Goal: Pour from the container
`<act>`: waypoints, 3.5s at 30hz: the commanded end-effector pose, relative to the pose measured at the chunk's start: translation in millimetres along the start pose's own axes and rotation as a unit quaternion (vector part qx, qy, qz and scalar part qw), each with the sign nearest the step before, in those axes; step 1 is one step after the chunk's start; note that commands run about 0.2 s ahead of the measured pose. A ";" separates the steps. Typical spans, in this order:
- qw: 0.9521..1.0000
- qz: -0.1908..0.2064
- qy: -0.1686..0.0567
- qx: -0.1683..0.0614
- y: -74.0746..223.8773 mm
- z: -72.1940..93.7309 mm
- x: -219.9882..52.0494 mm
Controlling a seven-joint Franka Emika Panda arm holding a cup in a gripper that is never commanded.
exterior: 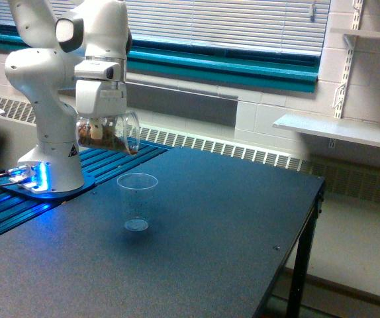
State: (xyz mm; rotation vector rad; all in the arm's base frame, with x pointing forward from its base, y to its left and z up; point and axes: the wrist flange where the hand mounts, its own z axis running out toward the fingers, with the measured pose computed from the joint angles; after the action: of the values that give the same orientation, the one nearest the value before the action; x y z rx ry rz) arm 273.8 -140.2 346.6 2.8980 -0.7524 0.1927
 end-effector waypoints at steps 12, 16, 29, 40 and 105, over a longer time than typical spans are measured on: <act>0.999 0.007 -0.031 -0.019 8.0 27.6 -12.6; 0.999 0.006 -0.033 -0.020 5.2 30.8 -13.4; 0.999 -0.002 -0.042 -0.033 -6.6 42.4 -17.5; 0.998 -0.012 -0.047 -0.035 -22.2 48.6 -22.0; 0.992 -0.028 -0.094 -0.077 -44.3 76.1 -48.8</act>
State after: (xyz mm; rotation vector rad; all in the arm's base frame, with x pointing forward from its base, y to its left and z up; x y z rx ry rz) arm 274.4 -102.2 276.8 2.8450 -0.6265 -0.0459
